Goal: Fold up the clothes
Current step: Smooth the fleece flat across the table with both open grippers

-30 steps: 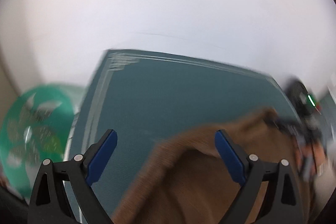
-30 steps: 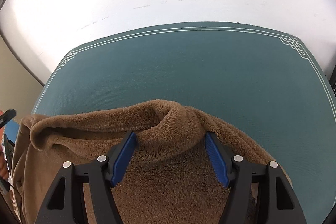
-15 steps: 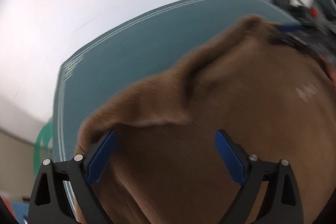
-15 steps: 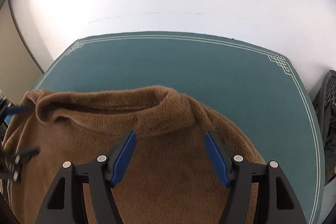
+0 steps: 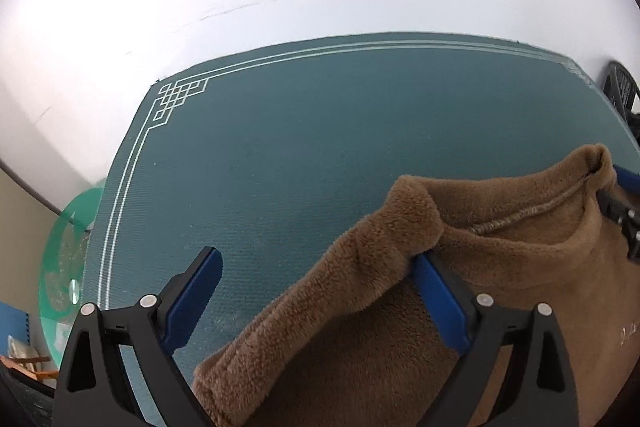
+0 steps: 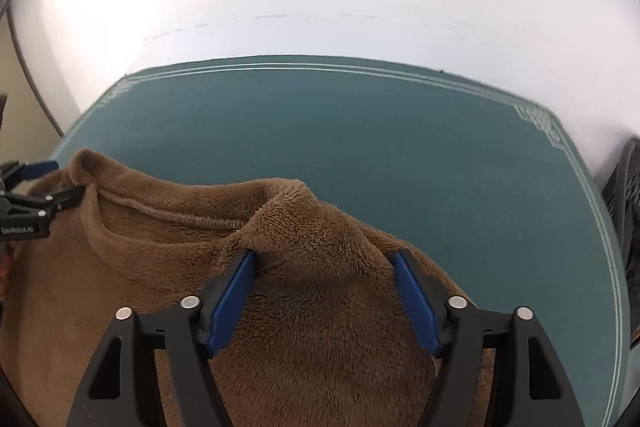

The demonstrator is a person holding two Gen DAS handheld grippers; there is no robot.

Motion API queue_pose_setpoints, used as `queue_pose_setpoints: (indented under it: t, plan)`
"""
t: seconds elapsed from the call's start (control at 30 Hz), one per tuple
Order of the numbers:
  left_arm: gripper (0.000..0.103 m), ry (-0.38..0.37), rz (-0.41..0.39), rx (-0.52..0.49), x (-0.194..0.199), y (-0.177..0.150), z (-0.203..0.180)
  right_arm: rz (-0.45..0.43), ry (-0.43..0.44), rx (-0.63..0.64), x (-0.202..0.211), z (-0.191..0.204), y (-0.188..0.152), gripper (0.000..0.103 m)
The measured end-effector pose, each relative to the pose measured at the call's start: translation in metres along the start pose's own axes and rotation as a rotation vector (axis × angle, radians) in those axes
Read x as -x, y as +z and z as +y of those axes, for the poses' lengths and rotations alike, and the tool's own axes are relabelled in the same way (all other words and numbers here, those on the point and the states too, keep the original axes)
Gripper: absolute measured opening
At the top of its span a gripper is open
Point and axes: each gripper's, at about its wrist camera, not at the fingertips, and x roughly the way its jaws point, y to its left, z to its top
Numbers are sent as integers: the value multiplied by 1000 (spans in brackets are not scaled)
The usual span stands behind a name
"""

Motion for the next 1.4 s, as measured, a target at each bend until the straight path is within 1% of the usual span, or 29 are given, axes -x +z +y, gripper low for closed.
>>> queue_pose_setpoints:
  t: [0.03,0.07,0.17,0.23,0.3,0.37,0.47,0.67,0.77,0.87,0.93,0.97,1.03,1.07,1.1,1.13,1.17,1.23,1.3,1.33,1.4]
  plan:
    - [101,-6,1,15,-6,-1,0,1,-3,2,-2,-1,0,77]
    - [103,-27,5,36,-10,-2,4,2,-6,3,-4,-3,0,77]
    - [103,-92,17,92,-16,-4,16,3,-7,2,-5,-5,0,78]
    - [103,-80,17,82,-14,-5,13,3,-5,0,-8,-8,1,79]
    - [103,-49,18,71,-14,-4,11,2,-1,-2,-5,-10,-2,80]
    - [103,1,23,57,-7,-2,4,1,14,-10,3,-7,-4,80]
    - [103,13,-21,27,25,-5,-2,21,26,-35,16,-15,-4,80]
    - [103,-124,-50,-34,101,-37,-17,33,123,-20,81,-1,-25,80]
    - [103,-171,14,-80,114,-73,-33,81,162,44,107,16,-49,80]
    - [103,-217,78,-125,127,-110,-50,186,223,90,113,28,-80,80]
    - [103,-176,86,-195,131,-134,-67,246,256,120,116,35,-104,80]
    - [103,-148,85,-229,127,-142,-73,261,253,139,118,40,-114,80]
    - [103,-90,82,-297,121,-160,-85,276,216,186,122,54,-135,80]
    - [103,-62,81,-331,117,-168,-91,277,189,209,121,59,-142,80]
    - [103,-68,75,-317,117,-169,-90,265,163,231,119,62,-149,84]
    - [103,-75,69,-302,117,-170,-89,233,144,247,119,65,-154,87]
    - [103,-82,63,-287,116,-171,-87,209,137,242,120,65,-156,88]
    - [103,-96,50,-258,116,-172,-85,174,134,206,120,61,-161,96]
    - [103,-110,38,-228,115,-174,-82,127,123,201,120,59,-166,102]
    - [103,-117,32,-214,115,-175,-81,109,126,190,120,57,-168,102]
    - [103,-130,20,-184,114,-177,-78,111,121,186,123,56,-170,102]
